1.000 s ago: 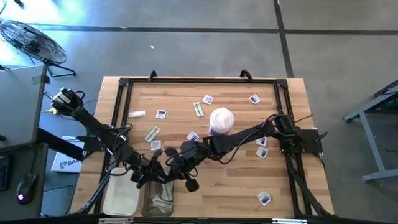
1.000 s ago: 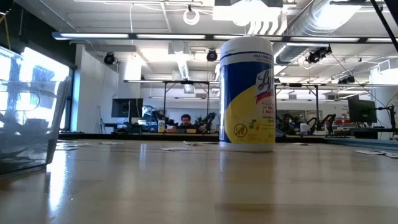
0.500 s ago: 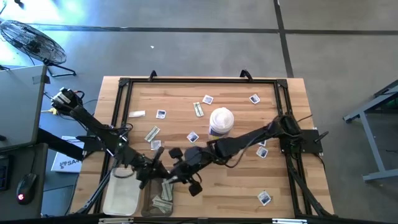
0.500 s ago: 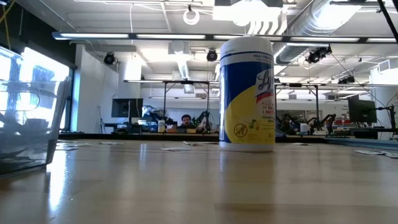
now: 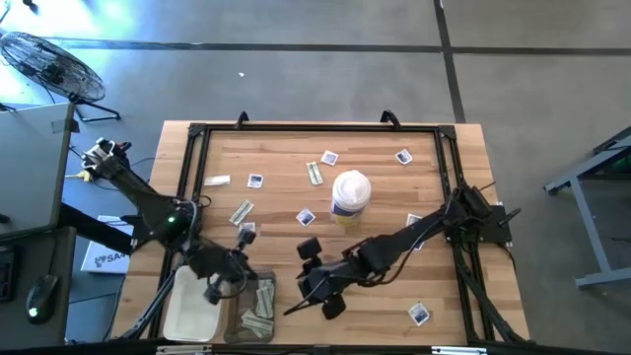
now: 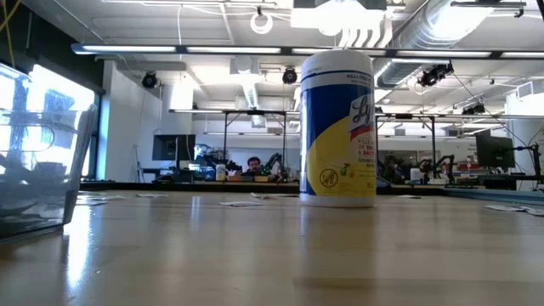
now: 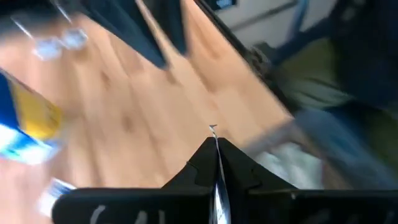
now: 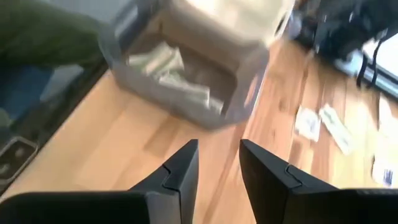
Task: Pick & Place First Aid Supplies
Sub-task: Put the alcohol pad into the white bin
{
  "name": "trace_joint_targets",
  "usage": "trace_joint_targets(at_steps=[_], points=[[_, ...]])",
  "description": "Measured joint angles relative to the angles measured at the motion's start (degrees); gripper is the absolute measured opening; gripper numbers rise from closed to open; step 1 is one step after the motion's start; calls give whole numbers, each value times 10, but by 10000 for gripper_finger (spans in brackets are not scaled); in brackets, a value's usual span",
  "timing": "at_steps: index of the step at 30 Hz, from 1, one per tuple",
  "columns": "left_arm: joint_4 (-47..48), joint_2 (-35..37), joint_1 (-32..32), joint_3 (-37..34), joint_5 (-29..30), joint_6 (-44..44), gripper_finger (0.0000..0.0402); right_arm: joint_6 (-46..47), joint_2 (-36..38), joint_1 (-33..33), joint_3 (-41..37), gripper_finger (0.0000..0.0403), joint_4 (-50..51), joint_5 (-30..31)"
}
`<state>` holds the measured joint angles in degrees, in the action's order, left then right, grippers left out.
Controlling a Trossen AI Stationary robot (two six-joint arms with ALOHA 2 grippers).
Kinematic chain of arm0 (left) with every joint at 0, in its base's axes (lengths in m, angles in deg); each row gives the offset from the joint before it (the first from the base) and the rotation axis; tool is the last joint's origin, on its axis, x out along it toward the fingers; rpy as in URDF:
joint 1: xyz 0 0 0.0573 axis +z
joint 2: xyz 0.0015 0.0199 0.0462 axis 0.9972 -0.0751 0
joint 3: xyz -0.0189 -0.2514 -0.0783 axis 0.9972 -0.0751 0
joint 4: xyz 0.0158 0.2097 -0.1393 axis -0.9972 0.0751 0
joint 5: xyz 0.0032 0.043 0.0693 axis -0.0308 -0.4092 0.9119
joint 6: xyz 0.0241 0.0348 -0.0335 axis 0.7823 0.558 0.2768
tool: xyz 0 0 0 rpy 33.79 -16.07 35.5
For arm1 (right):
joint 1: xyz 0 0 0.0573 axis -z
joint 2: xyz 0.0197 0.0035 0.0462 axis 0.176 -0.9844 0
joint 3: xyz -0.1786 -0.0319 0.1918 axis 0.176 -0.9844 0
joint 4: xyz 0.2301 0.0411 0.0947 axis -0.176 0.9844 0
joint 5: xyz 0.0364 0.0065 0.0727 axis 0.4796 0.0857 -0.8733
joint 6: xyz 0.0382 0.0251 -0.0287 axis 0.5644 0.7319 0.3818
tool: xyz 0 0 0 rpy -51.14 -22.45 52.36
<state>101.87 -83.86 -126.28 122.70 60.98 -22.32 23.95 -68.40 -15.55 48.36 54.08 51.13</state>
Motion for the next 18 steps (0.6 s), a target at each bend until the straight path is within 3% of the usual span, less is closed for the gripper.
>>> trace_joint_targets(at_steps=[6, 11, 14, 18], points=[[45, -6, -101, 21, 52, -123, 0, 16, -1, 1, 0, 99, 39, 24], [110, -58, -199, 20, 115, -251, 0, 9, -1, 2, 0, 96, 38, 19], [153, -95, -230, 20, 127, -330, 0, 3, -1, 2, 0, 96, 34, 19], [183, -137, -246, 20, 125, -373, 0, 1, -1, 3, 0, 94, 21, 19]])
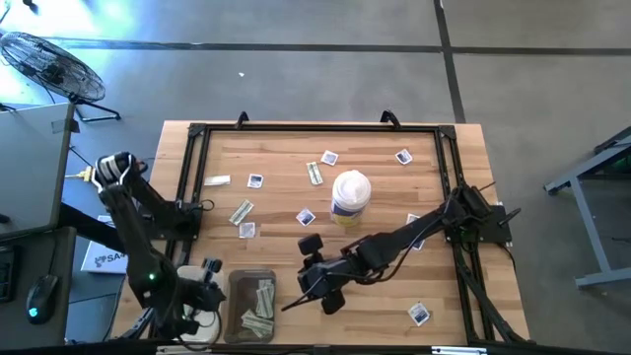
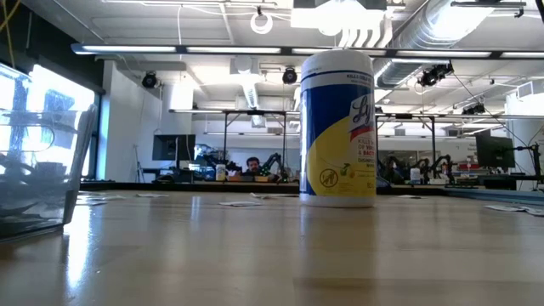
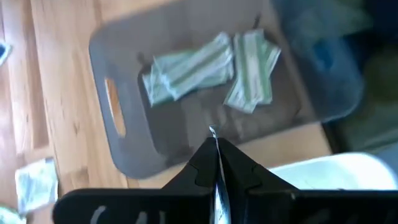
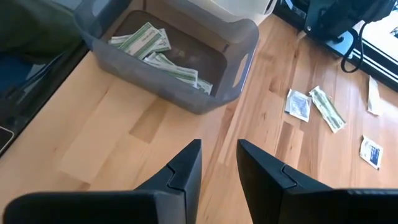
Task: Pick & Place First Aid Supplies
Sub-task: Put the alcohol pad into the white bin
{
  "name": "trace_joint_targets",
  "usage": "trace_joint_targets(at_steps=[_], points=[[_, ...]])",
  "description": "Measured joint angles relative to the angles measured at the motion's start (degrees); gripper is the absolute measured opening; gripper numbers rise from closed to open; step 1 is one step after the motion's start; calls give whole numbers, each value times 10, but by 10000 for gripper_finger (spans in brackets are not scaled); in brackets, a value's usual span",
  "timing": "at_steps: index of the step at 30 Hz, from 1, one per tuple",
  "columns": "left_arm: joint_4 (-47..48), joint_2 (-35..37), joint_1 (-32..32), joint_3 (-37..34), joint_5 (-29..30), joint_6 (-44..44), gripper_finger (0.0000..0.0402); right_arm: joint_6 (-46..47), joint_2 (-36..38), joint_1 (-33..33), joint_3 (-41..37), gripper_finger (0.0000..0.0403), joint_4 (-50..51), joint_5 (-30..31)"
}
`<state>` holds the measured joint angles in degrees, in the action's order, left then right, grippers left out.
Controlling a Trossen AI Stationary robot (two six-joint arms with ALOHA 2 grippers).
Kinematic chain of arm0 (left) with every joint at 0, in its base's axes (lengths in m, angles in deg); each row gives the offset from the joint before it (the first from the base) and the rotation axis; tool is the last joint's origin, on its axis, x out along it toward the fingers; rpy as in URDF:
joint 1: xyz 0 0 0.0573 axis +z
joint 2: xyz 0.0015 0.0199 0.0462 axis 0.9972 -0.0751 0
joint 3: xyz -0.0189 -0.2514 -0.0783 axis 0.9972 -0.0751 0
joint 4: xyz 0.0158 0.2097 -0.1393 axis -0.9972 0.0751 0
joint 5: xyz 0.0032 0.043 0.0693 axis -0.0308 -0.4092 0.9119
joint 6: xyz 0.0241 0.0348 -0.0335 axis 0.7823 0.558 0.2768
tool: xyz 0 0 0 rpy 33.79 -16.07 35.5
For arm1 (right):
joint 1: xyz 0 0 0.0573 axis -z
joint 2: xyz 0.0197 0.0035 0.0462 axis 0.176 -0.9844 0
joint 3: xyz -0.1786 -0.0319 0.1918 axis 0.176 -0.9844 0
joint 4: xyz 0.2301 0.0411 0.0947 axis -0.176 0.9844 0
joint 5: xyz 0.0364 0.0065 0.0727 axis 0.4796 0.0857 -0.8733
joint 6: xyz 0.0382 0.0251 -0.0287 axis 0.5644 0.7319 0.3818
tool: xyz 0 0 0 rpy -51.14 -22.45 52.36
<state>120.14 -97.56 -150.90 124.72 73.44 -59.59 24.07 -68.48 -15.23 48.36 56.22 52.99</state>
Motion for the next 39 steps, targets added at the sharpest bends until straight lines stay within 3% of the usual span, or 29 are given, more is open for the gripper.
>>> trace_joint_targets(at_steps=[5, 13, 20, 29, 39], points=[[40, -33, -6, 0, -34, -50, 0, 15, 0, 4, 0, 94, -1, -10], [138, -33, -53, -5, 17, -139, 0, 60, 0, 4, 0, 94, 8, -15], [81, -33, -45, -56, 20, -167, 0, 65, 0, -2, 0, 94, 12, -15], [50, -32, -5, -90, -28, -176, 4, 62, 0, -2, 0, 94, 8, -12], [44, -32, 20, -88, -87, -177, 66, 61, 0, 0, 0, 94, 8, -21]])
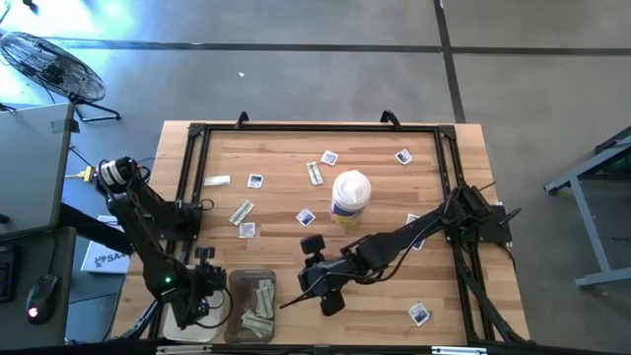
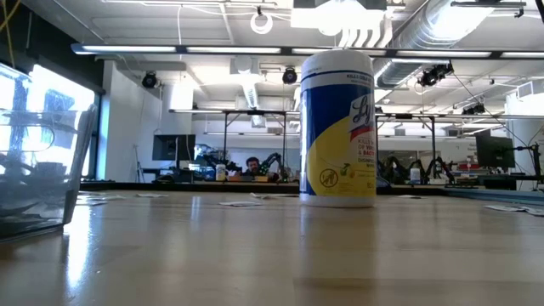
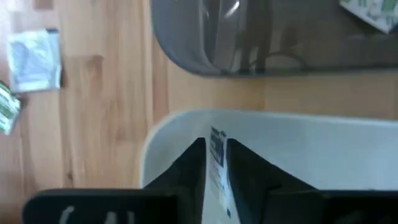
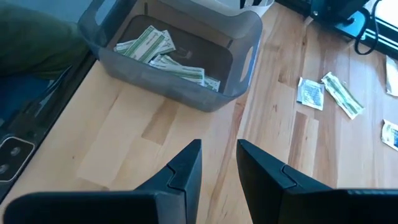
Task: Pick & Place First Aid Supplies
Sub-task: Put the alcohol pad into the white bin
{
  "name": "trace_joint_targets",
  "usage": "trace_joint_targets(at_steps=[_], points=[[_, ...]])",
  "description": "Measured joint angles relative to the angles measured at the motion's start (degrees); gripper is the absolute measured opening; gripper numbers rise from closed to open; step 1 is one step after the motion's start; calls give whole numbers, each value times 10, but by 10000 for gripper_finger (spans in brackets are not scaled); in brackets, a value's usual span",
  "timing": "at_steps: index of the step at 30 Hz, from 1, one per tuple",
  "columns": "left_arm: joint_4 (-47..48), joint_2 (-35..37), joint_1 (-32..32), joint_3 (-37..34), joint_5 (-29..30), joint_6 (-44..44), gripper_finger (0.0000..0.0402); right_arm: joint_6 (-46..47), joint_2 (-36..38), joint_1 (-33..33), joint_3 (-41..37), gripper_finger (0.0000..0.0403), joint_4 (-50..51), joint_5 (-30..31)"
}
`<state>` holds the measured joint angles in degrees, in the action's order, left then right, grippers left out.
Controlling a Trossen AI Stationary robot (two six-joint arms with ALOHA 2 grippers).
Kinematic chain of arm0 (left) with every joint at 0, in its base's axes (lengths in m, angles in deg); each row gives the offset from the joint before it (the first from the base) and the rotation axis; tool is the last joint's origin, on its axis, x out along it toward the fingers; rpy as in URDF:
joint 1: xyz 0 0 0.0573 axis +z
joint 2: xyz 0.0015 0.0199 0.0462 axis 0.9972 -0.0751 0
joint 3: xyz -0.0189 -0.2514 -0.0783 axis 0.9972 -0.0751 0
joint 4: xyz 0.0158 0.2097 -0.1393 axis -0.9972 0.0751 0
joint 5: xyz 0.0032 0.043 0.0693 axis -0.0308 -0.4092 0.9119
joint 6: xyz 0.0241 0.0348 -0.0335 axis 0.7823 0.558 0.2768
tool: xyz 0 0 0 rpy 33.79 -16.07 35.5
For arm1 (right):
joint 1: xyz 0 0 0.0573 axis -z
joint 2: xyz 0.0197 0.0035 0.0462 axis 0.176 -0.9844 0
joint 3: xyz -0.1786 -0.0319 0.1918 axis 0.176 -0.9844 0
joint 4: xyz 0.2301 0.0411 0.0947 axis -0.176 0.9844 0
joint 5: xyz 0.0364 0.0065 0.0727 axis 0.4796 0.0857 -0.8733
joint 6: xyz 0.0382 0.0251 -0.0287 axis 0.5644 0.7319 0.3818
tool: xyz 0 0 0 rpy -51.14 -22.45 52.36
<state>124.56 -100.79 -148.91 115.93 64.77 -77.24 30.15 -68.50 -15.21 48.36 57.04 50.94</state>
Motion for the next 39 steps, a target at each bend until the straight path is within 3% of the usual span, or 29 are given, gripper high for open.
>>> trace_joint_targets(at_steps=[6, 11, 14, 20, 24, 30, 35, 39], points=[[-25, 1, 0, 5, -76, -1, 87, -1, 0, -1, 0, 94, 0, -17], [-12, 1, 0, 49, -62, 7, 87, -1, 0, 3, 0, 94, 0, -16], [0, 1, 0, 87, 13, 47, 87, -1, 0, 4, 0, 94, 2, -16], [5, 2, 37, 139, 271, 132, 87, 3, 0, 3, 0, 94, 11, -14], [-12, 2, 109, 133, 312, 169, 87, 56, 0, 3, 0, 94, 101, 13], [-130, 2, 238, 87, 286, 261, 88, 179, 0, 1, 0, 94, 242, 44], [-274, 1, 341, 41, 207, 343, 88, 214, 0, -18, -14, 94, 253, 68], [-384, 1, 410, 4, 155, 383, 88, 242, 0, -31, -67, 94, 255, 49]])
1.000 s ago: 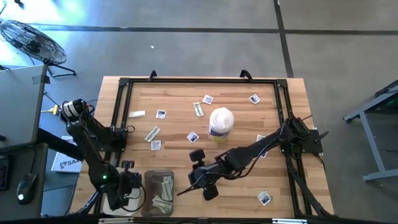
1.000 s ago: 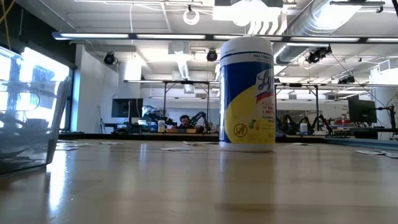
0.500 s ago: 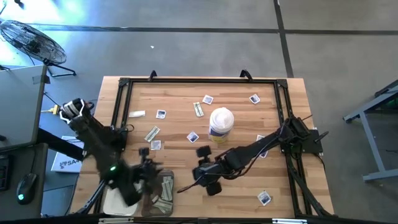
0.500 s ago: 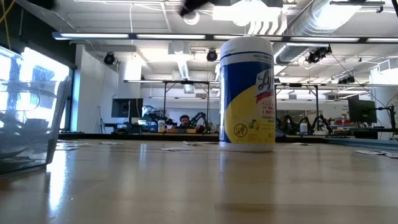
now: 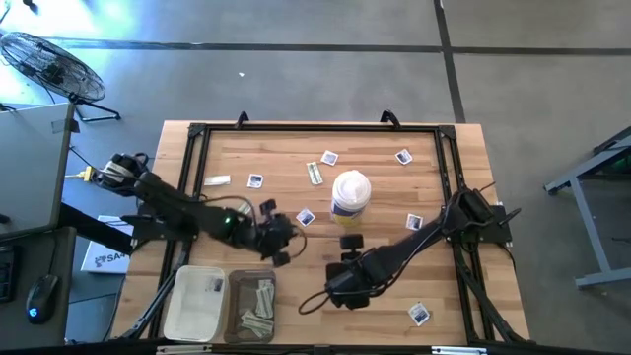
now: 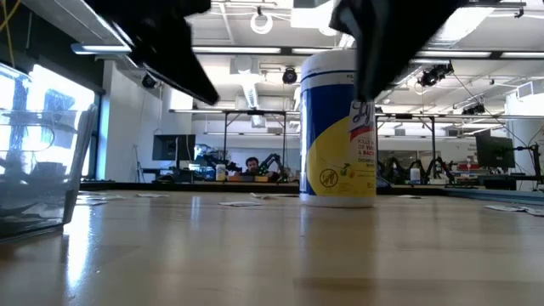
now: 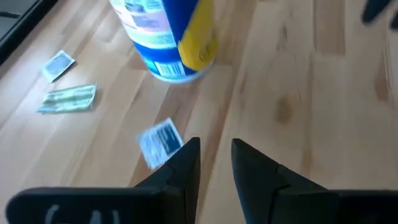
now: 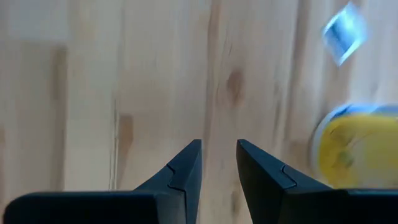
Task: Pick & Place First Aid Supplies
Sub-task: Put the alcohol pad into the white bin
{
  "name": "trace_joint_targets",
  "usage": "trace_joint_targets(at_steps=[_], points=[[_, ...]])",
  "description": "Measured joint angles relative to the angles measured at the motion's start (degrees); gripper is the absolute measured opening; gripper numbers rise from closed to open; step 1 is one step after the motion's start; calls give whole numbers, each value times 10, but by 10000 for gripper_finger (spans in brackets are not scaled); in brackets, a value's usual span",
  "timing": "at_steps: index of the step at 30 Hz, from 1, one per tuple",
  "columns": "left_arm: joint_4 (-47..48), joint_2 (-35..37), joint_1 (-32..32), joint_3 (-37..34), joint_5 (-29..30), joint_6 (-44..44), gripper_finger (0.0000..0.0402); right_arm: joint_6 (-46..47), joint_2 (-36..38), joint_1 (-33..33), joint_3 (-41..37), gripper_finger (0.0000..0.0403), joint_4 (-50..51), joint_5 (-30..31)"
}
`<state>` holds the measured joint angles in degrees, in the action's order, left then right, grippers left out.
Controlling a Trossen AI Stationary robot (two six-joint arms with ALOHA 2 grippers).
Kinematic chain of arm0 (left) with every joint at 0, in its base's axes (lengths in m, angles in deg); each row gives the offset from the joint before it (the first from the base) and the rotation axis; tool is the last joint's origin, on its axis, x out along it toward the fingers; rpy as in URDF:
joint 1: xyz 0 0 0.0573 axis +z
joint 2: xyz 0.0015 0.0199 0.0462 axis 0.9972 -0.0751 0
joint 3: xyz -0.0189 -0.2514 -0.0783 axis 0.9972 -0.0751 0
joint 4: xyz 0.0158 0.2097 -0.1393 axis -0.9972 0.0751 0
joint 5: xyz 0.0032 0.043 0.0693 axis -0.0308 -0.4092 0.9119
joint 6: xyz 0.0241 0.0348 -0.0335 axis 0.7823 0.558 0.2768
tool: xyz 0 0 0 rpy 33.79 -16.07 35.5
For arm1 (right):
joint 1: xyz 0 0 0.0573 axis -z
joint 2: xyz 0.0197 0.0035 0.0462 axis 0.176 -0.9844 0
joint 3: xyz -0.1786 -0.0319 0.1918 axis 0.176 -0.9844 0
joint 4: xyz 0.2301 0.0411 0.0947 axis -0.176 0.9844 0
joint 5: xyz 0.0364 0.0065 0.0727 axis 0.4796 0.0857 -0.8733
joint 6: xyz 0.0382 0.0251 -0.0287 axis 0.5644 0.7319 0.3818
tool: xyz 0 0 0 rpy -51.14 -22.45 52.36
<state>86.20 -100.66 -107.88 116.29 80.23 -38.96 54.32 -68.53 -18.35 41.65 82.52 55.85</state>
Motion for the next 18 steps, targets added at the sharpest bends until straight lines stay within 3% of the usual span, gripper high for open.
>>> trace_joint_targets(at_steps=[8, 13, 18], points=[[-155, 0, 101, -84, -10, 38, 88, 57, -1, -5, -114, 94, -82, -13], [-232, -31, 136, -120, -19, 16, 88, 47, -1, 7, -125, 94, -100, -6], [-297, -105, 156, -121, -18, 8, 88, 31, -1, 15, -123, 94, -130, 2]])
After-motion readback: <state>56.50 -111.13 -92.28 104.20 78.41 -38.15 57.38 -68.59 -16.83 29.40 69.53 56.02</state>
